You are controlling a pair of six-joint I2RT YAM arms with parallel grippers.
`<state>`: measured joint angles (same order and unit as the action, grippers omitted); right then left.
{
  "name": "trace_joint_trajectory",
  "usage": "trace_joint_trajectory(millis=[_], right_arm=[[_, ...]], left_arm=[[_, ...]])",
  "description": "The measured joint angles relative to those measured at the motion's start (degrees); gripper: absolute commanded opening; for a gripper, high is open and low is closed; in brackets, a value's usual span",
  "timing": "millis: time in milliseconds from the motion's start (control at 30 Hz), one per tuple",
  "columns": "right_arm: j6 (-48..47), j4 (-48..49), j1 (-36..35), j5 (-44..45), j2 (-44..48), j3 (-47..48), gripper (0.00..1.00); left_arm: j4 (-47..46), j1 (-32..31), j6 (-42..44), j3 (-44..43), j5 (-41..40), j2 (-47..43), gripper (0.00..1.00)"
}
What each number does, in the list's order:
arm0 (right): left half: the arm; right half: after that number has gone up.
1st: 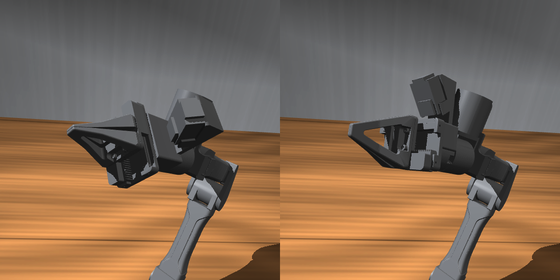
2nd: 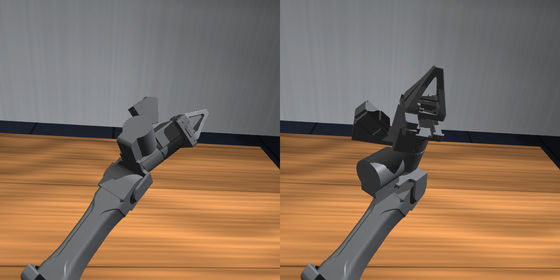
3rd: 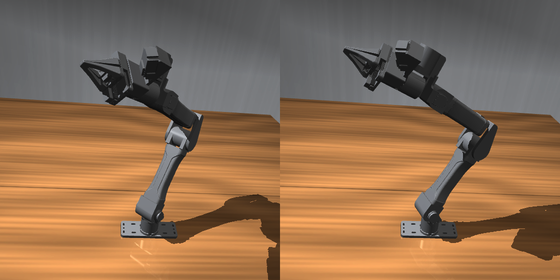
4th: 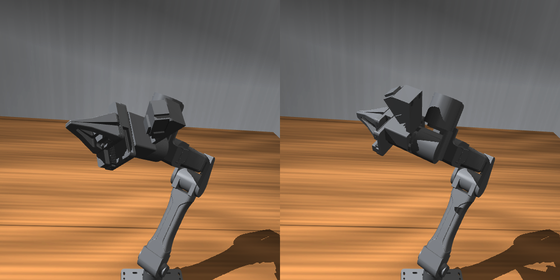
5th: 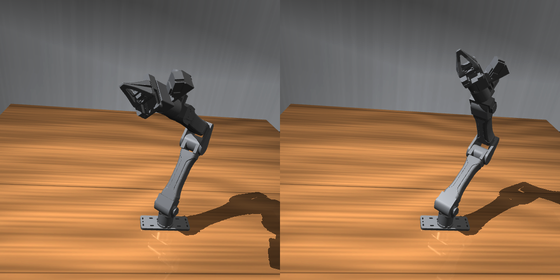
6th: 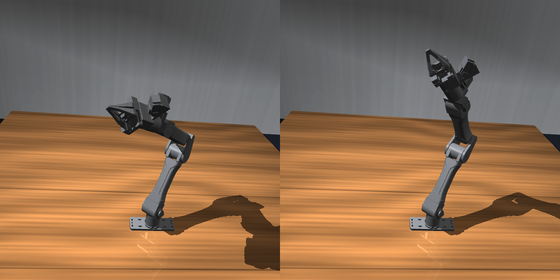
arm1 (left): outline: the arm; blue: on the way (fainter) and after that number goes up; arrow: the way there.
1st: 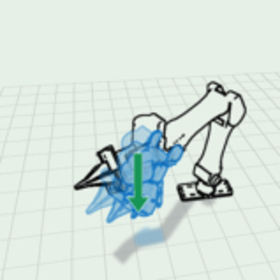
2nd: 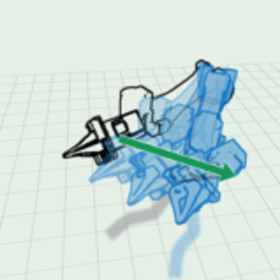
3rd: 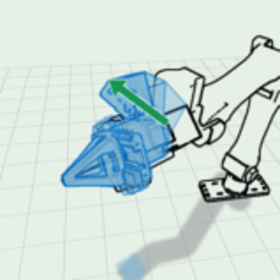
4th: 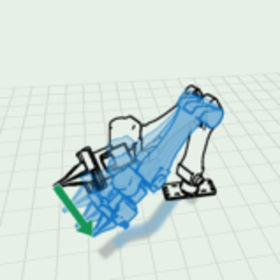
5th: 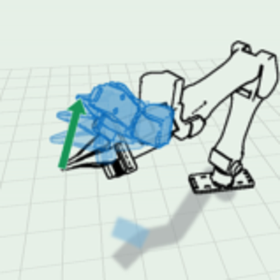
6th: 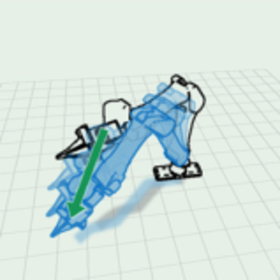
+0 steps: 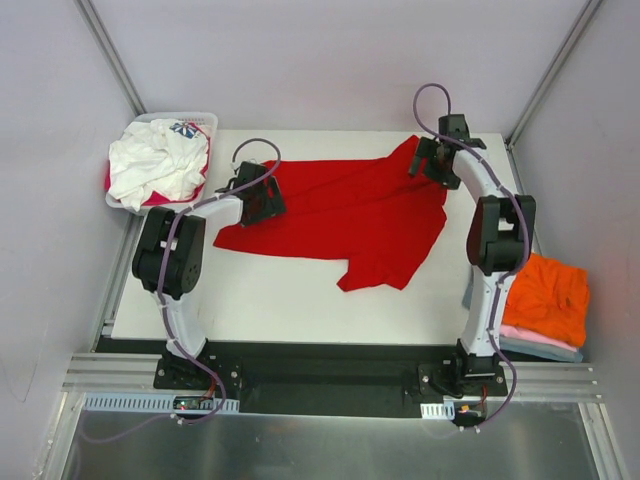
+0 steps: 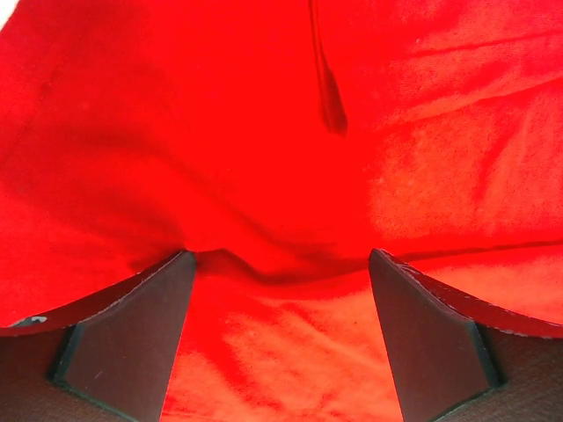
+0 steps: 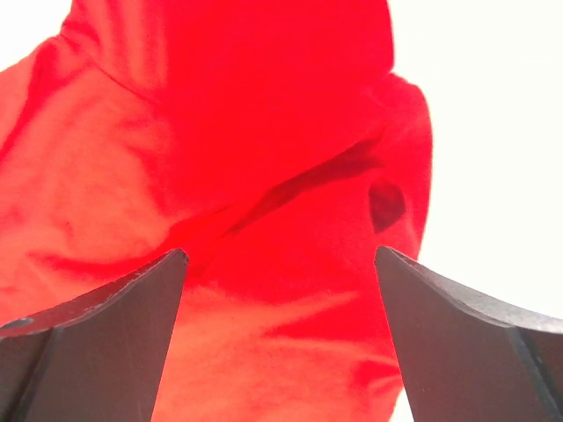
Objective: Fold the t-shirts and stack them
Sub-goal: Flatten out the tshirt, then grap the side of the flattened tshirt closest away from the robot with both arms
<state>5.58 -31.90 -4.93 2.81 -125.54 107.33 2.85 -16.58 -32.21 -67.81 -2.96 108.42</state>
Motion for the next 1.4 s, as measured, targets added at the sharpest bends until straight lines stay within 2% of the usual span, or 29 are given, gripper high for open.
trace_joint_trajectory(millis=[133, 367, 467, 700, 933, 1167, 1400], right_arm=[[-1.4, -0.07, -0.87, 2.01, 8.55, -7.56, 0.95], [1.86, 1.09, -9.44, 4.42, 38.88, -36.24, 0.95], [3.52, 1.64, -14.14, 4.83, 45.48, -45.0, 0.95], [7.08, 2.82, -23.32, 6.16, 46.31, -55.6, 0.95], [9.81, 5.57, -24.09, 7.56, 46.86, -63.41, 0.95], [10.86, 7.48, -24.09, 8.13, 47.39, -64.41, 0.95], [11.41, 9.68, -23.39, 6.99, 47.56, -65.92, 0.88]], left_arm=[[0.96, 0.0, -0.04, 1.86, -0.33, -2.08, 0.83], [2.12, -0.79, -3.15, 19.8, -6.34, -17.03, 0.85], [0.83, -1.49, -4.96, 27.06, -9.77, -23.74, 0.86], [1.84, -1.81, -6.38, 37.48, -14.58, -37.9, 0.89], [5.16, -1.81, -6.43, 39.41, -19.32, -49.18, 0.92], [12.74, 0.31, -9.97, 40.06, -22.21, -49.0, 0.84], [14.69, 1.33, -11.58, 39.87, -22.77, -44.54, 0.75]])
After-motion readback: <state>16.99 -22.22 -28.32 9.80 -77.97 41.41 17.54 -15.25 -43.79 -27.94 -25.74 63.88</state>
